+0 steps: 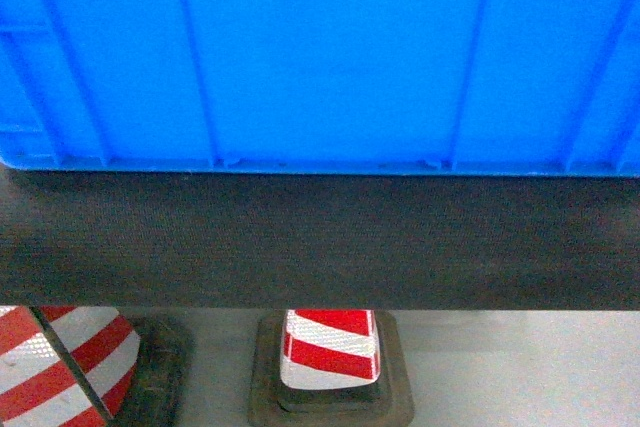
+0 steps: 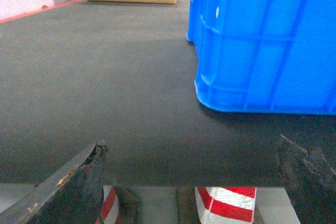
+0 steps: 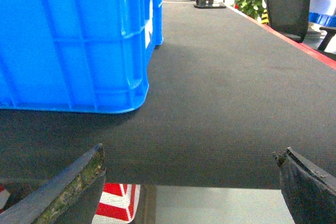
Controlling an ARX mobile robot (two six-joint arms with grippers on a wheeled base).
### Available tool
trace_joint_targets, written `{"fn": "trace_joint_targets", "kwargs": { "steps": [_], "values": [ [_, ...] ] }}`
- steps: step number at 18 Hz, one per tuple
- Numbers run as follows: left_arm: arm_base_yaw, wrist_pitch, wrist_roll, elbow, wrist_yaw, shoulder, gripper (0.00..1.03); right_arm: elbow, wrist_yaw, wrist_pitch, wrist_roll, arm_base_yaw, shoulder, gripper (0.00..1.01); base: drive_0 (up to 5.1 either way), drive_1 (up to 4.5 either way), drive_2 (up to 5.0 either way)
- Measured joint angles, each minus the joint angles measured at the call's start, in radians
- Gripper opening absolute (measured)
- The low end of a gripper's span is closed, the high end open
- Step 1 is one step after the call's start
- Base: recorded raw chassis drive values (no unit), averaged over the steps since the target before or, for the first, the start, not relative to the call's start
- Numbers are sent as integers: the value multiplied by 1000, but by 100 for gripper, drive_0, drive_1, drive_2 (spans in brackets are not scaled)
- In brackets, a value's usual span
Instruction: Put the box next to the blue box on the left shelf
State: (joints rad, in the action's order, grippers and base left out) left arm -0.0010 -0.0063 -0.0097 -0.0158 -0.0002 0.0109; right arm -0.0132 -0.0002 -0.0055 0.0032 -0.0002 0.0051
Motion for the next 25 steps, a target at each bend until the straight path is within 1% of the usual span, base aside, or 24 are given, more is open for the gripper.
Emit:
{"fn": "trace_joint_targets", "kwargs": {
  "steps": [25],
  "values": [
    [0, 1, 2, 0, 0, 0, 98, 0, 0, 0, -1, 0, 0, 98, 0, 0, 0]
  ]
}}
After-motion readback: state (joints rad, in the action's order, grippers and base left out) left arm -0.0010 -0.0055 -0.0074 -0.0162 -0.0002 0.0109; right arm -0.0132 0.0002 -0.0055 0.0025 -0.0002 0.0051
